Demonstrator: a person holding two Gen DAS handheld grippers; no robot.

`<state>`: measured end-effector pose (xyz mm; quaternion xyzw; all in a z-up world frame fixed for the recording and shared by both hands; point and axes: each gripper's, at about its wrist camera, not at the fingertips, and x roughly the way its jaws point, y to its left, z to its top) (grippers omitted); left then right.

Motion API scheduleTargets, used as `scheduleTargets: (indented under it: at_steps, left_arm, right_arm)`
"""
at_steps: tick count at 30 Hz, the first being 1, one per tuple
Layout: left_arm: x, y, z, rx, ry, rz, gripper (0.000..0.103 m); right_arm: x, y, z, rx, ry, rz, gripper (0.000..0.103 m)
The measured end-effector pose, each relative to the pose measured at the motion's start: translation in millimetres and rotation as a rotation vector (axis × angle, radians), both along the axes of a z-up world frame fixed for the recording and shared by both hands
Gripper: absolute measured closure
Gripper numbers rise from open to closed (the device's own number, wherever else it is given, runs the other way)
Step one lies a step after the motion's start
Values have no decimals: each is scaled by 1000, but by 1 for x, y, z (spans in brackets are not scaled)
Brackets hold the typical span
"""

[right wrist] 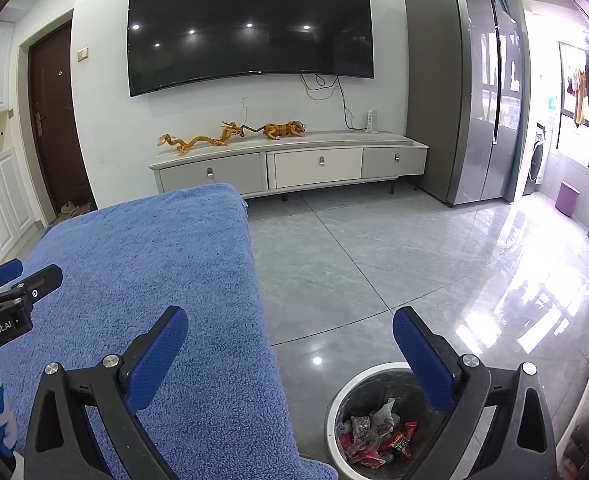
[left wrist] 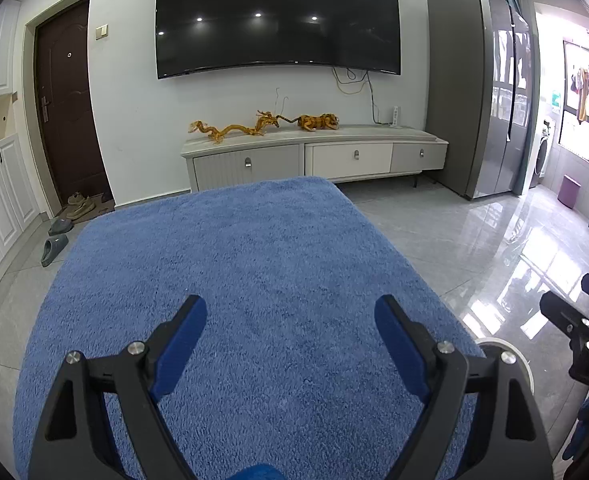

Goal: Collect trash

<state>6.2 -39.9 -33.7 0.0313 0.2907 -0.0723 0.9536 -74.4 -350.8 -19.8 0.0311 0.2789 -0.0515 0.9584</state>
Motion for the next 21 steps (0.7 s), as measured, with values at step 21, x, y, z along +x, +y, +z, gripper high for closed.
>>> scheduleTargets:
  at_steps: [21]
  left_arm:
    - [-6,-10,-1,9,-3,-35,8]
  right_arm:
    - [-3,-9,-6,16,5,-20,0]
